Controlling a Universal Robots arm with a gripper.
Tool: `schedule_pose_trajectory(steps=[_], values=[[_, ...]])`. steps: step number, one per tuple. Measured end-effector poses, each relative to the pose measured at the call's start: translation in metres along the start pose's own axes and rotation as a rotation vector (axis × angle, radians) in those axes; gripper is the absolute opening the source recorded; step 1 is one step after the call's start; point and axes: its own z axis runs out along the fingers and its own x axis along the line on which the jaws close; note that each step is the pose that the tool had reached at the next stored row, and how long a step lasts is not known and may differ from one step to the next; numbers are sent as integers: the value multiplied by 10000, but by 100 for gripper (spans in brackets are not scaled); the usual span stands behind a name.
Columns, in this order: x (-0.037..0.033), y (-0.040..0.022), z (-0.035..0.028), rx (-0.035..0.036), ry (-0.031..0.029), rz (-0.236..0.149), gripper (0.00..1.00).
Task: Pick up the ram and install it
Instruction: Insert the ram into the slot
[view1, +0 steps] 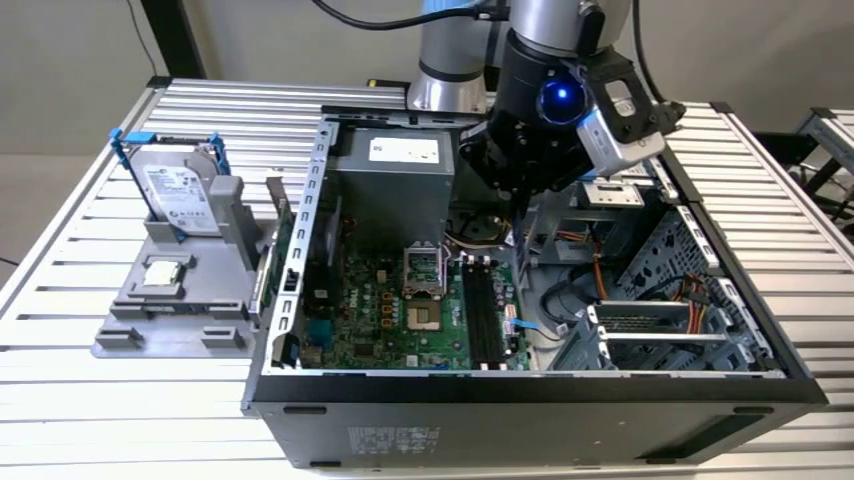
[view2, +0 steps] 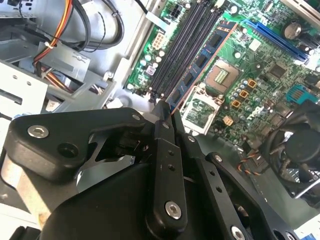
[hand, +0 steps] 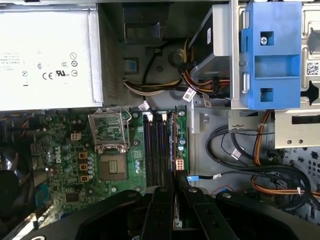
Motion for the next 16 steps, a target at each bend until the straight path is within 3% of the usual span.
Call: schedule_pose_trajectory(steps=[16], values=[[-37, 2, 169, -2, -6, 1, 0]])
